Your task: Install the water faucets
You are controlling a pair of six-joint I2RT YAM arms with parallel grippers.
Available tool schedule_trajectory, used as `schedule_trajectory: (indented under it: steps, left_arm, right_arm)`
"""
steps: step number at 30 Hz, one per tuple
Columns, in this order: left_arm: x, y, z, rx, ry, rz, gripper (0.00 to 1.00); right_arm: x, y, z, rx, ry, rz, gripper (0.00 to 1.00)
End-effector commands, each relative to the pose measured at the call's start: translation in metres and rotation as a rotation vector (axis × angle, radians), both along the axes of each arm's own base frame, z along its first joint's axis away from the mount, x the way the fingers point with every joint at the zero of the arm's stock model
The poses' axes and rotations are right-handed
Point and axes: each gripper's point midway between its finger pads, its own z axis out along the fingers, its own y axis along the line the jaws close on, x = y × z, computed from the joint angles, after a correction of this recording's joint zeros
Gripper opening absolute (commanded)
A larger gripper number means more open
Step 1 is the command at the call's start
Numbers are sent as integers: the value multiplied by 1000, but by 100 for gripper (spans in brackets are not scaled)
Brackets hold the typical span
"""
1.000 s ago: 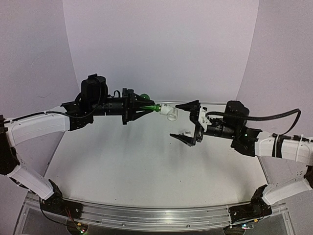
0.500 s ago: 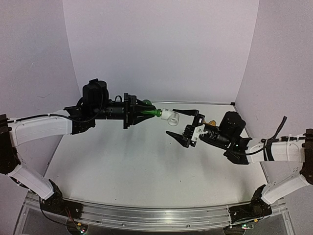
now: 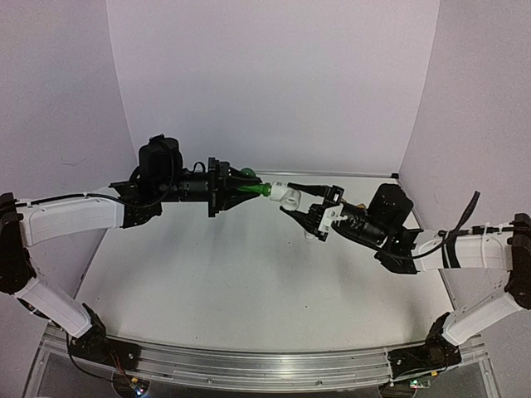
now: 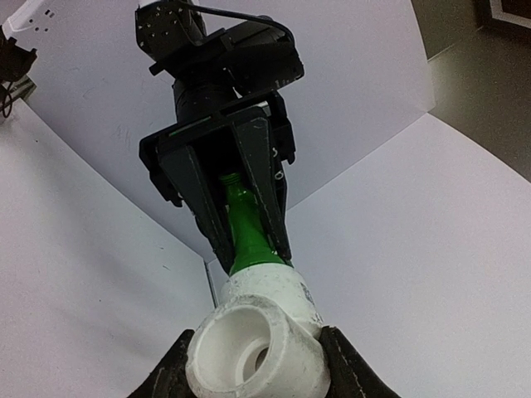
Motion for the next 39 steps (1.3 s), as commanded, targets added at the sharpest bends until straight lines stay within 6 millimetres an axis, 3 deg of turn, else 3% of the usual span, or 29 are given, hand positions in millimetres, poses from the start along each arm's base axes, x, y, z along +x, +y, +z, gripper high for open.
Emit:
schedule_trajectory:
  steps: [1,7,14,21,26,31,35,39]
  left_arm:
    - [-14,-5,24,-79,-74,-66,0]
    - [-14,-4,20,-73,-98,-64,0]
    - [-11,-4,27,-79,-173,-47,0]
    - [1,7,45,-66,-456,80,0]
    - [4,14,68,-36,-805,144,0]
    - [-13,17,92,-26,-1256,120,0]
    - [-34,13,93,-63,-1554,24,0]
    - [-61,14,80,-139,-1919,-88,0]
  right_arm:
    - [-6,10,18,37,-22,39,27]
    - [-11,12,19,51,48,69,0]
    - [-10,10,30,144,254,87,0]
    - [-5,5,47,308,587,128,0]
    - [-7,4,55,368,754,174,0]
    - [-8,3,67,437,910,225,0]
    - [-10,9,81,479,1051,308,0]
    - [-13,14,104,515,1206,400,0]
